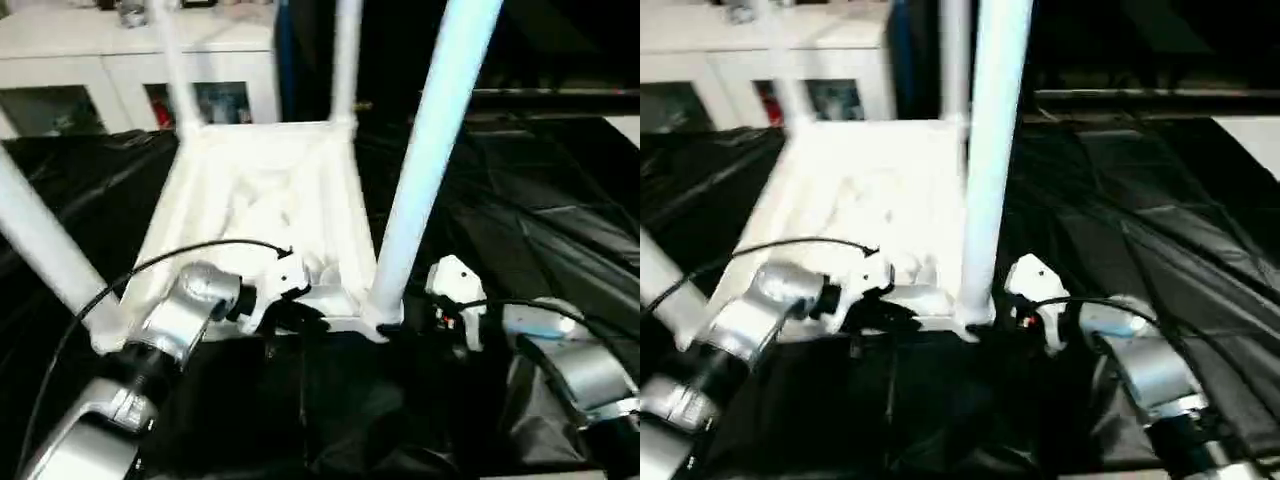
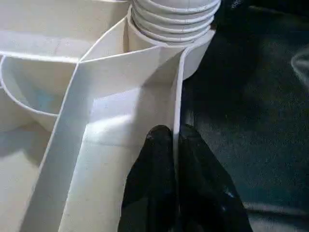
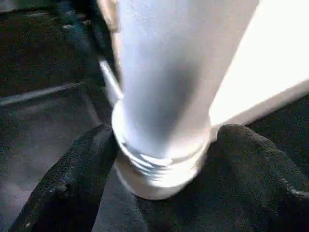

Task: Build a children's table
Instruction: Rotate leg to tighten

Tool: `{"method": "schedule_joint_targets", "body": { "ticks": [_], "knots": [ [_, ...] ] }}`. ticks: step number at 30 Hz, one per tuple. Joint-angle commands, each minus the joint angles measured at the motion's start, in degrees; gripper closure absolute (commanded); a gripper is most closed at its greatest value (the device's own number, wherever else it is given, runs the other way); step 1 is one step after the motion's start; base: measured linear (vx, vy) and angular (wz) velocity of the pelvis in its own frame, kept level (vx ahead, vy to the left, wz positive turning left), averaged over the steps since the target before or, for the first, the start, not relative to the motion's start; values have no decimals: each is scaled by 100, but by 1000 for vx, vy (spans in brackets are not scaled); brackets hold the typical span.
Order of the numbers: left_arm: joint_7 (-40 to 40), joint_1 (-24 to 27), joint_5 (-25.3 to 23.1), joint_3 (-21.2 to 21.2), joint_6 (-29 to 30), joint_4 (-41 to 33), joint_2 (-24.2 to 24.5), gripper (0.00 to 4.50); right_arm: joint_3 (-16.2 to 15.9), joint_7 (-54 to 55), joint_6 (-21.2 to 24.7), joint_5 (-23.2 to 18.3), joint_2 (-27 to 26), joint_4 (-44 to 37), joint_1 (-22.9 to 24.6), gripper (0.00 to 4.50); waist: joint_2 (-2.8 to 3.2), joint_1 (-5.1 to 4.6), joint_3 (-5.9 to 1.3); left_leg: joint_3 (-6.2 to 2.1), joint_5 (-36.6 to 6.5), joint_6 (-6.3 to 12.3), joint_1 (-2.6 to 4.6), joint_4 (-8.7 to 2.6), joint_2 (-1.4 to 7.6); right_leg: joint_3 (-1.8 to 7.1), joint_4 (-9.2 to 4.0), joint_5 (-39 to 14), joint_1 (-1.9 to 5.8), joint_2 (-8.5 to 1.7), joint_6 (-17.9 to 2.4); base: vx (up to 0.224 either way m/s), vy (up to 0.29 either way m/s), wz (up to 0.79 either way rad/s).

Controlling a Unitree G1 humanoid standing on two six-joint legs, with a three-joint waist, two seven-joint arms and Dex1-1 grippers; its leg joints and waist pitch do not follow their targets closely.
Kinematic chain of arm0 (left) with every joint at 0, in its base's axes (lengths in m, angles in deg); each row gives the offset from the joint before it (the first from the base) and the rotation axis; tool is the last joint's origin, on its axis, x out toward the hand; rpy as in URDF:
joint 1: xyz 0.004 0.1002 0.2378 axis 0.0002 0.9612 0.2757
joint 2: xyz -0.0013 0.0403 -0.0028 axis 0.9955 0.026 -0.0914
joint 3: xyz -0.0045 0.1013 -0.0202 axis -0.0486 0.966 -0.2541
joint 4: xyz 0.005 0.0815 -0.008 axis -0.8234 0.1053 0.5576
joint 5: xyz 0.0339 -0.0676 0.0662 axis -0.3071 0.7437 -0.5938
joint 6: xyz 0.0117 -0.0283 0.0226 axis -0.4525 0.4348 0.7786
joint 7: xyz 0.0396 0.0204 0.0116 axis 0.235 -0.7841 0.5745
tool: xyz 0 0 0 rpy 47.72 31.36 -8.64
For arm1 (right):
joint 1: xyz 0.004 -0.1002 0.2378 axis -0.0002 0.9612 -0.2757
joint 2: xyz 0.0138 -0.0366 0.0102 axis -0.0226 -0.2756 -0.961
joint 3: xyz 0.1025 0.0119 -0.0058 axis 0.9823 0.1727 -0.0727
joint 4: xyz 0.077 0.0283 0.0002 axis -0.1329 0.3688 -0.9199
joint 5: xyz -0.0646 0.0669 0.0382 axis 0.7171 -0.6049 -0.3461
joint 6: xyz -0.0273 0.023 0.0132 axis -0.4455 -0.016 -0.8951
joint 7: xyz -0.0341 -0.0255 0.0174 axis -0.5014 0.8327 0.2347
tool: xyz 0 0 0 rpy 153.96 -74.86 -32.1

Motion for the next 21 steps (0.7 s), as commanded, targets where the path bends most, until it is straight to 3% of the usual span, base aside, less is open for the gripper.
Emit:
{"method": "schedule_joint_targets", "body": {
  "ticks": [1,2,4,5,10,16,20,21],
  "knots": [
    [53,278,302,-148,110,-161,-25,449,172,130,-32,-63,-99,63,-71,75,-178,60,-303,-220,-1194,311,-19,-491,455,259,-482,-1859,258,-507,-1331,0,0,0],
    [50,317,307,-139,129,-251,-21,449,178,133,-27,-99,-127,64,-73,75,-145,50,-306,-224,-1164,321,-13,-498,454,257,-498,-1987,241,-492,-1237,0,0,0],
    [52,393,318,-99,238,-538,29,449,172,116,-181,-170,-275,162,-185,75,-174,41,-318,-211,-1125,348,7,-492,463,267,-489,-1889,217,-490,-1260,0,0,0],
    [52,393,318,-99,238,-538,29,449,172,116,-181,-170,-275,162,-185,75,-155,45,-322,-210,-1084,359,9,-492,462,268,-485,-1821,217,-488,-1276,0,0,0],
    [27,339,266,-123,305,-614,47,449,156,-150,-214,-267,-321,394,-382,75,-144,46,-368,-175,-578,637,2,-440,444,253,-375,-622,233,-451,-1582,0,0,0],
    [65,346,188,-115,324,-600,72,450,-16,-278,-406,-22,-357,787,-595,105,-148,44,-344,-173,-848,512,14,-455,446,250,-423,-1122,225,-458,-1524,0,0,0],
    [71,339,161,-106,301,-574,76,450,-63,-318,-462,-2,-365,879,-636,147,-164,42,-349,-172,-791,513,12,-453,450,258,-416,-1084,229,-460,-1492,0,0,0],
    [70,333,150,-105,305,-569,77,450,-62,-351,-480,-10,-378,929,-663,147,-196,35,-350,-169,-771,535,6,-453,449,256,-411,-1031,233,-453,-1493,0,0,0]
  ]
}}
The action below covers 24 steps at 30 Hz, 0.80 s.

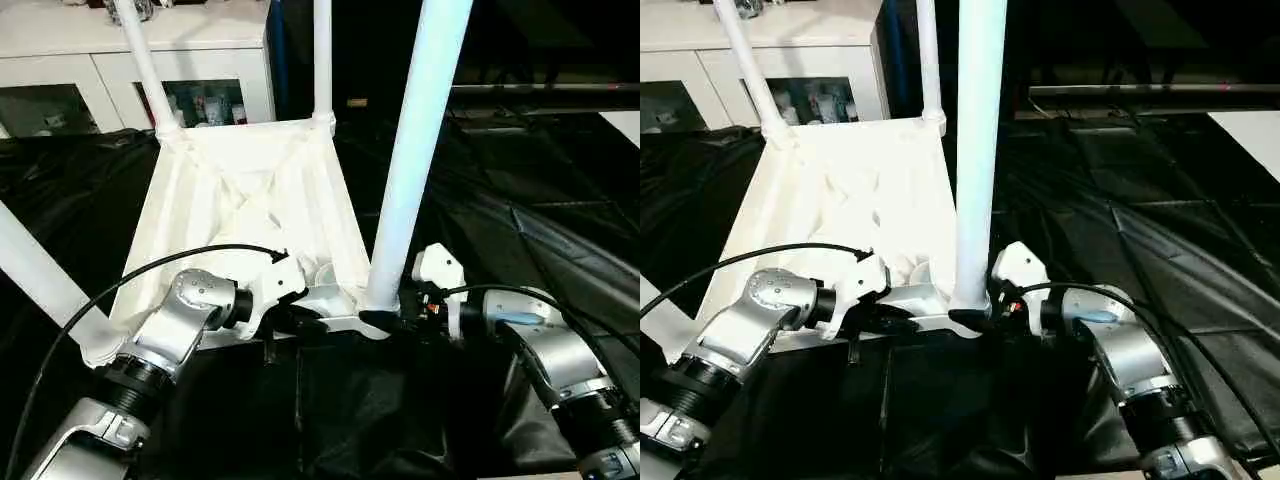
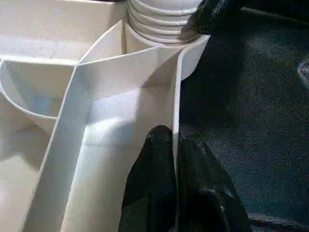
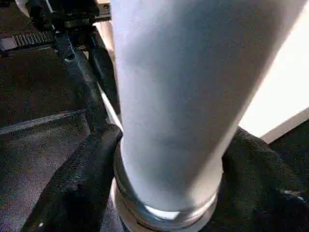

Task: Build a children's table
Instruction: Rotate leg to tighten

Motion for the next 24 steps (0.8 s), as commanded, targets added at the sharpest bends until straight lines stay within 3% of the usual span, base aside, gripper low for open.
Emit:
{"method": "schedule_joint_targets", "body": {
  "ticks": [1,14,17,20,21,22,23,24],
  "knots": [
    [-46,42,166,-39,27,46,-9,450,27,-19,-50,93,9,187,-191,161,-166,49,-355,-171,-771,526,11,-426,446,260,-409,-1016,271,-460,-1509,0,0,0],
    [106,-57,146,-83,18,215,-135,450,9,-129,-116,135,-29,504,-283,178,-189,40,-350,-162,-772,552,10,-415,438,254,-422,-1145,264,-454,-1505,0,0,0],
    [371,-72,157,-163,119,271,-286,450,164,257,-40,136,-180,641,-248,178,-194,33,-337,-167,-912,469,18,-429,440,255,-451,-1449,253,-457,-1444,0,0,0],
    [1108,-204,107,-340,179,499,-716,450,652,1493,148,45,-731,998,-189,178,-200,-13,-329,-176,-993,340,12,-443,423,252,-476,-1685,243,-451,-1377,0,0,0],
    [1404,-268,33,-358,195,609,-875,450,717,1904,159,110,-905,1071,-149,179,-177,-31,-339,-184,-958,295,3,-447,422,245,-476,-1684,252,-451,-1340,0,0,0],
    [1653,-326,-28,-369,235,705,-1018,450,759,2264,161,178,-1057,1131,-123,179,-180,-46,-337,-163,-1006,259,29,-446,420,256,-504,-1686,205,-426,-1319,0,0,0],
    [1868,-379,-68,-385,296,784,-1151,450,798,2584,171,233,-1195,1185,-119,180,-190,-29,-350,-170,-996,239,50,-437,421,256,-501,-1663,217,-438,-1311,0,0,0],
    [2093,-436,-105,-403,368,867,-1296,450,841,2930,182,290,-1348,1247,-123,180,-184,-42,-361,-167,-865,256,23,-438,410,263,-478,-1475,231,-437,-1331,0,0,0]
  ]
}}
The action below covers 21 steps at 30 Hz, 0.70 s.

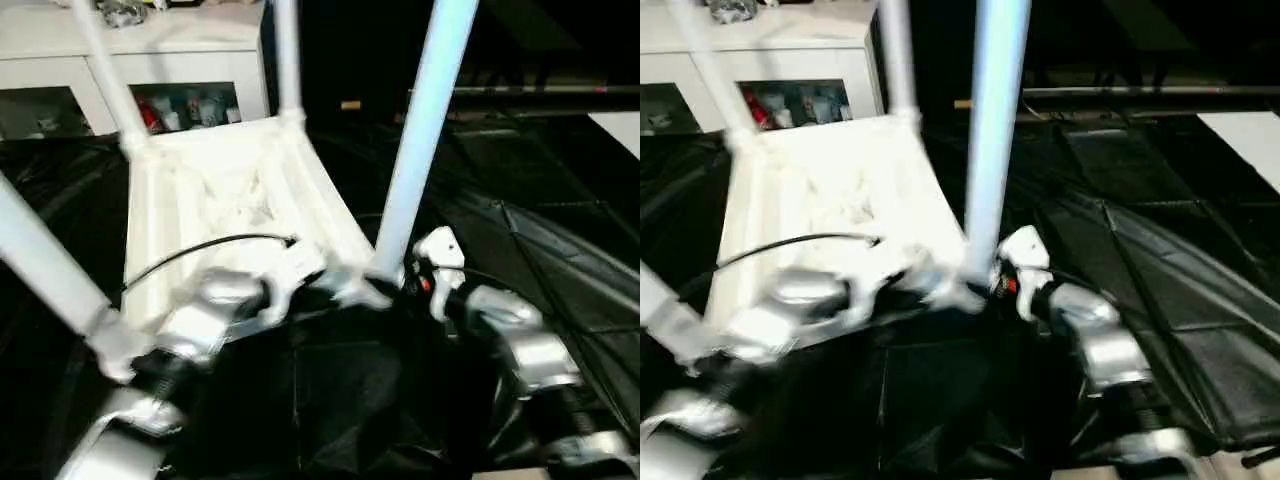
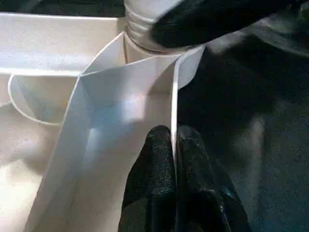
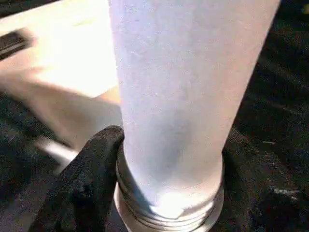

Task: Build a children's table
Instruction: Rotate leg to tighten

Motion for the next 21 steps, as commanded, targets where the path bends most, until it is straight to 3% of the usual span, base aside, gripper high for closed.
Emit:
{"method": "schedule_joint_targets", "body": {
  "ticks": [1,4,7,8,11,14,21],
  "knots": [
    [633,-68,106,-161,128,270,-407,450,31,1070,262,291,-341,386,50,180,-126,38,-329,-166,-838,300,18,-445,418,263,-483,-1429,205,-438,-1336,0,0,0],
    [958,-184,-5,-89,130,432,-654,450,14,1625,323,508,-617,487,2,180,-144,26,-346,-167,-857,316,10,-440,397,256,-491,-1432,225,-434,-1308,0,0,0],
    [997,-205,-231,120,-45,534,-714,450,-71,1452,242,459,-820,382,43,180,-130,48,-347,-172,-889,405,0,-448,407,256,-498,-1355,235,-438,-1270,0,0,0],
    [966,-191,-249,143,-78,529,-703,450,-55,1337,164,378,-839,326,68,124,-128,50,-341,-175,-921,416,-1,-457,412,251,-503,-1374,230,-435,-1261,0,0,0],
    [913,-169,-314,199,-303,534,-638,450,-29,1090,-37,248,-834,203,112,110,-137,58,-339,-177,-1120,403,12,-465,426,259,-530,-1562,223,-451,-1206,0,0,0],
    [705,-121,-287,224,-474,506,-483,450,-32,676,-241,142,-629,0,110,75,-144,42,-326,-188,-1221,392,-5,-484,430,252,-533,-1664,230,-447,-1198,0,0,0],
    [-442,60,58,217,-746,238,-9,450,-164,-1136,275,-301,524,-1039,359,69,-173,86,-308,-180,-1234,522,-4,-482,438,269,-561,-1891,226,-458,-1111,0,0,0]
  ]
}}
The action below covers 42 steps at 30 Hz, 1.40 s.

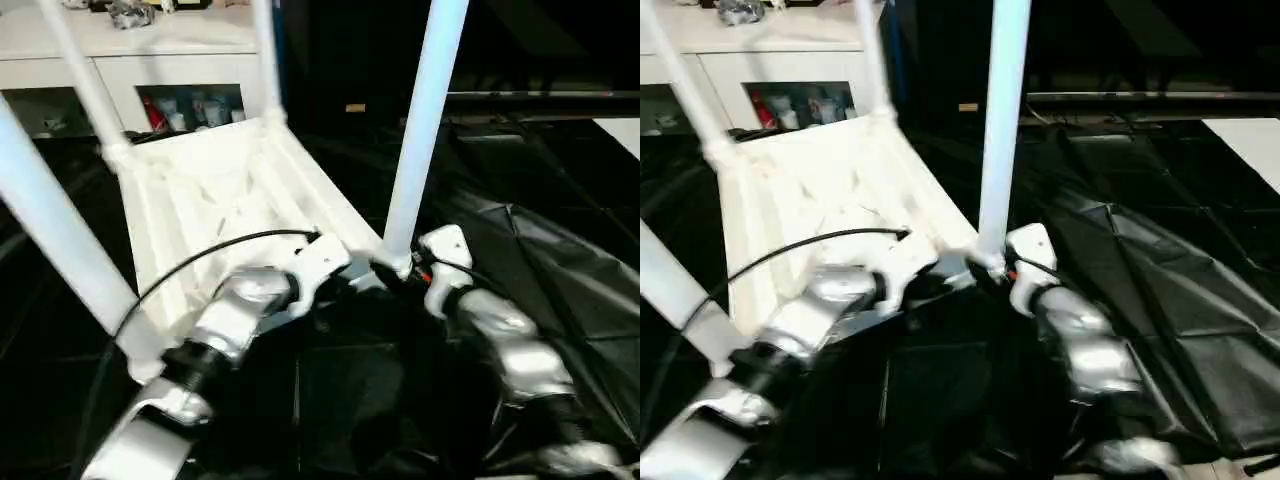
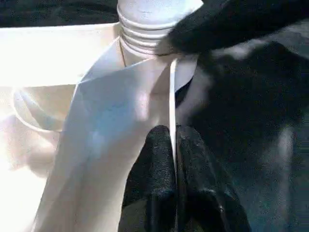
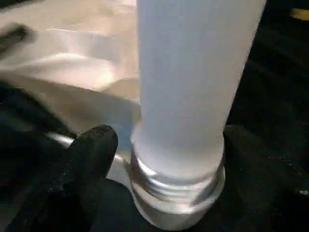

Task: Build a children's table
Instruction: Rotate leg to tighten

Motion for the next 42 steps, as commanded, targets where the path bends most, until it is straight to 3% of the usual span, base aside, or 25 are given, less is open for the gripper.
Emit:
{"method": "schedule_joint_targets", "body": {
  "ticks": [1,3,8,9,12,18,19,26,29,36,42],
  "knots": [
    [-447,164,279,110,-133,-113,41,450,-176,-653,176,-273,180,-460,56,69,-141,48,-275,-176,-1236,513,16,-442,449,276,-555,-1962,201,-466,-1115,0,0,0],
    [-1056,255,439,181,-126,-303,275,450,-245,-1391,371,-490,662,-819,193,69,-141,81,-280,-185,-1144,531,10,-450,465,277,-535,-1843,219,-461,-1137,0,0,0],
    [-1723,311,739,190,-78,-558,441,450,-383,-1922,611,-549,1051,-1003,235,69,-132,138,-305,-178,-869,606,12,-442,485,274,-449,-1176,226,-459,-1371,0,0,0],
    [-1817,315,819,169,-2,-633,439,450,-458,-2070,678,-532,1149,-1051,251,69,-137,151,-311,-162,-789,650,39,-428,493,274,-428,-877,215,-454,-1494,0,0,0],
    [-1937,317,898,157,52,-730,423,450,-598,-2258,758,-481,1252,-1104,273,69,-147,189,-314,-154,-666,698,25,-414,487,272,-404,-706,242,-473,-1552,0,0,0],
    [-2027,311,936,162,104,-787,414,450,-771,-2473,811,-450,1320,-1090,259,69,-158,212,-283,-160,-898,565,32,-436,485,273,-463,-1318,230,-478,-1393,0,0,0],
    [-2035,312,935,162,110,-790,415,450,-770,-2473,820,-448,1311,-1075,249,85,-158,215,-287,-161,-913,542,35,-437,486,274,-464,-1338,229,-477,-1372,0,0,0],
    [-2084,343,852,143,134,-813,434,450,-797,-2511,899,-401,1303,-971,195,126,-165,222,-301,-154,-743,587,30,-420,480,272,-438,-1081,236,-476,-1412,0,0,0],
    [-2099,348,839,140,144,-808,443,450,-822,-2529,878,-363,1324,-956,201,163,-163,233,-307,-153,-674,616,32,-414,481,270,-428,-1002,239,-474,-1428,0,0,0],
    [-2075,349,796,146,136,-774,453,450,-909,-2556,707,-180,1357,-840,206,205,-187,233,-301,-149,-702,612,27,-410,476,267,-438,-1142,239,-476,-1394,0,0,0],
    [-1993,376,748,135,141,-750,437,450,-834,-2374,635,-156,1225,-668,261,207,-211,231,-307,-144,-625,657,25,-400,472,266,-426,-1088,239,-475,-1383,0,0,0]
  ]
}}
